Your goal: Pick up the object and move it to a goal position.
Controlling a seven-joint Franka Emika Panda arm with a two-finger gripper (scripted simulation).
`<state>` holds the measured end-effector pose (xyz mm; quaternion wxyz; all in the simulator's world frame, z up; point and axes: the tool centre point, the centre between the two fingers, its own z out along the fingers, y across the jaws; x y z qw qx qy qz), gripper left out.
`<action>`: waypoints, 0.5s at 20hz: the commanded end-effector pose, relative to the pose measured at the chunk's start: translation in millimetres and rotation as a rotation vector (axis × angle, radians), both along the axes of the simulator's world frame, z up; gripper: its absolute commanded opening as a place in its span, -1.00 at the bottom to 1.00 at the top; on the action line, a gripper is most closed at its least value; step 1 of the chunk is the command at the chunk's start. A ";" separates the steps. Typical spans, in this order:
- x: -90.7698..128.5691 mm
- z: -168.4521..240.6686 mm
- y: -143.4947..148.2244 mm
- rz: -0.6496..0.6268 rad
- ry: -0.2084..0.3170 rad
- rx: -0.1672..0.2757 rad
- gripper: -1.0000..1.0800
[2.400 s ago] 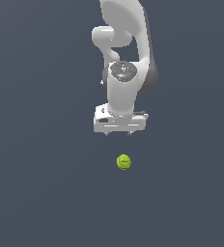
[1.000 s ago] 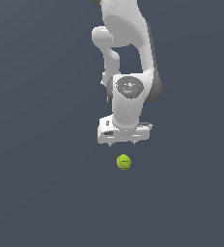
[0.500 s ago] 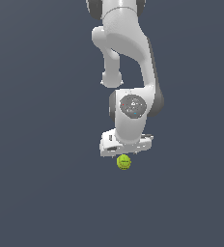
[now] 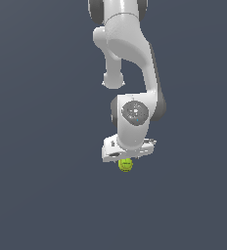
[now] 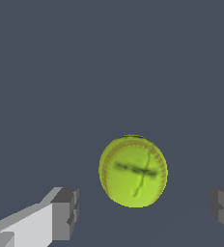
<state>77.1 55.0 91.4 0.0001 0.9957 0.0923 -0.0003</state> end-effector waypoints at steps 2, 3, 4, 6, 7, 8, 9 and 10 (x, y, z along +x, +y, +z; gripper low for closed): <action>0.0 -6.0 -0.1 0.000 0.000 0.000 0.92; -0.1 -9.5 0.1 0.001 0.000 0.000 0.92; -0.1 -14.0 0.0 0.001 0.000 0.000 0.92; -0.4 -25.1 0.1 0.001 0.000 0.000 0.92; -0.5 -31.4 -0.1 0.001 0.000 0.000 0.92; -0.6 -36.8 0.1 0.001 0.000 0.000 0.92; -0.7 -41.3 0.0 0.001 0.000 0.000 0.92; -0.7 -44.9 0.2 0.002 -0.001 0.000 0.92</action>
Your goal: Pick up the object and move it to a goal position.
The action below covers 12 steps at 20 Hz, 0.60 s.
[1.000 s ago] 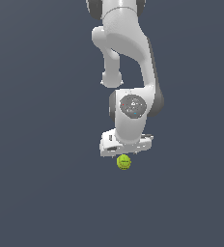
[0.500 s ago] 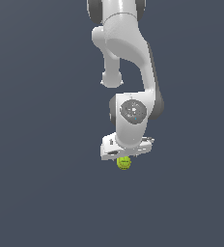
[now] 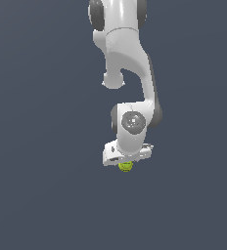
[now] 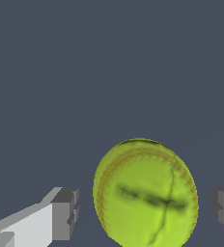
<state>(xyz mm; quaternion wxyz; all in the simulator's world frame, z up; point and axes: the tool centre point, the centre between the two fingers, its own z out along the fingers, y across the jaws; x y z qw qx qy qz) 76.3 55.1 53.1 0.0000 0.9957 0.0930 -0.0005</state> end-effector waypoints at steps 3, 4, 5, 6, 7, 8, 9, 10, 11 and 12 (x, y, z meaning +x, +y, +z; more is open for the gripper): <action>0.7 -12.3 0.1 0.001 -0.001 0.000 0.92; 1.1 -12.5 0.2 0.001 -0.001 0.000 0.92; 1.5 -11.9 0.2 0.001 -0.001 0.000 0.92; 1.6 -11.6 0.2 0.001 -0.001 0.000 0.92; 1.6 -11.6 0.2 0.001 -0.001 0.000 -1.00; 1.6 -11.6 0.2 0.001 -0.001 0.000 -1.00; 1.6 -11.6 0.2 0.001 -0.001 0.000 -1.00; 1.6 -11.6 0.2 0.001 -0.001 0.000 -1.00; 1.6 -11.6 0.2 0.001 -0.001 0.000 -1.00; 1.6 -11.6 0.2 0.001 -0.001 0.000 -1.00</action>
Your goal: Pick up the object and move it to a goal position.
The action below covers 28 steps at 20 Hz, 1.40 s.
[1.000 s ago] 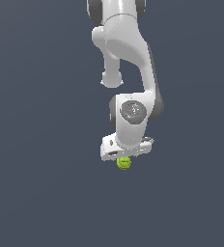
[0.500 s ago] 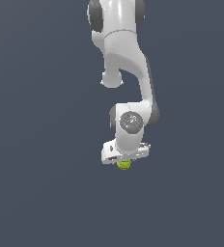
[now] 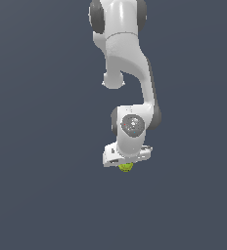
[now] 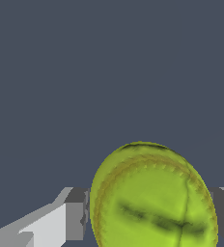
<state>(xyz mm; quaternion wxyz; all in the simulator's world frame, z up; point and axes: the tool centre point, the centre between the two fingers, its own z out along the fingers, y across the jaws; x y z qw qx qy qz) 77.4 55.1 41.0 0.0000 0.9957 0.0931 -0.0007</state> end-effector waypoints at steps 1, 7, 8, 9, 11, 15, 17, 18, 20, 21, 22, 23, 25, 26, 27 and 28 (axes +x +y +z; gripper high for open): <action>0.5 0.4 0.2 0.000 -0.001 0.000 -1.00; -0.4 0.1 0.4 0.000 0.000 0.000 -1.00; -1.0 0.3 0.8 0.000 0.000 0.000 -1.00; -1.9 0.5 1.3 0.000 0.000 0.000 -1.00; -4.5 1.1 2.8 0.000 0.000 0.000 -1.00; -13.0 3.1 7.9 0.000 0.000 0.000 -1.00; -19.0 4.4 11.6 0.000 0.000 0.000 -1.00; -22.4 5.3 13.7 0.000 0.000 0.000 -1.00; -30.4 7.1 18.5 0.000 0.000 0.000 -1.00; -35.0 8.2 21.2 0.000 0.000 0.000 -1.00; -39.9 9.3 24.2 0.000 0.000 0.000 -1.00; -45.2 10.6 27.5 0.000 0.000 0.000 -1.00; -57.0 13.3 34.7 0.000 0.000 0.000 -1.00; -63.4 15.1 38.7 0.000 -0.001 0.000 -1.00; -69.8 16.6 42.7 0.000 -0.001 0.000 -1.00; -76.4 18.2 46.7 0.000 -0.001 0.000 -1.00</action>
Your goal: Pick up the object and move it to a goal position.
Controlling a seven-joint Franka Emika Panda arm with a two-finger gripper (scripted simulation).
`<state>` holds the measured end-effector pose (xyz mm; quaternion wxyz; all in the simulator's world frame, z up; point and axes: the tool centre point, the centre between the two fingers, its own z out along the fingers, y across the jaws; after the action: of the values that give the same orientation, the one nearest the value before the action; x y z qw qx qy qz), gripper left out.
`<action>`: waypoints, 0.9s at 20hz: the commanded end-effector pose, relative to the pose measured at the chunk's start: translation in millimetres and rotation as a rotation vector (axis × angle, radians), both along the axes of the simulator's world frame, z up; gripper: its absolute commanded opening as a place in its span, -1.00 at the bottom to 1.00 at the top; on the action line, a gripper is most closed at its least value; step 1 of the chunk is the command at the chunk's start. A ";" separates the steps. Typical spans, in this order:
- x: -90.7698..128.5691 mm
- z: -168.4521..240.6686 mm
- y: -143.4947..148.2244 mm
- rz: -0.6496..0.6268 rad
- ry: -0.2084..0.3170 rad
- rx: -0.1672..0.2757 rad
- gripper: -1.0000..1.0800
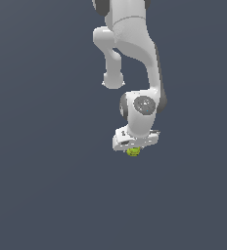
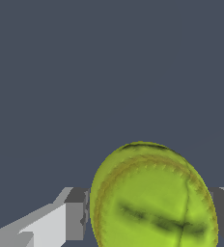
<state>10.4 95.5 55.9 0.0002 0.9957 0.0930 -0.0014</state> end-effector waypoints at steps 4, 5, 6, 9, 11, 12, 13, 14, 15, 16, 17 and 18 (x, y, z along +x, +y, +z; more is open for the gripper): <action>-36.4 9.7 23.3 0.001 -0.002 0.000 -1.00; -42.8 11.3 27.3 0.001 -0.002 0.000 -1.00; -48.9 12.8 31.2 0.001 -0.002 0.000 -1.00; -65.6 17.1 42.0 0.001 -0.003 0.000 -1.00; -75.2 19.5 48.4 0.001 -0.003 0.000 -1.00; -79.5 20.6 51.3 0.001 -0.003 0.000 -1.00; -83.5 21.6 54.0 0.001 -0.003 0.000 -1.00; -87.0 22.5 56.4 0.001 -0.003 0.000 -1.00; -90.2 23.3 58.6 0.001 -0.003 0.000 -1.00; -92.9 24.1 60.5 0.001 -0.003 0.000 -1.00; -95.3 24.7 62.3 0.001 -0.003 0.000 -1.00; -97.2 25.2 63.8 0.001 -0.003 0.000 -1.00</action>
<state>-83.4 156.8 79.4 0.0003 0.9956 0.0937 -0.0009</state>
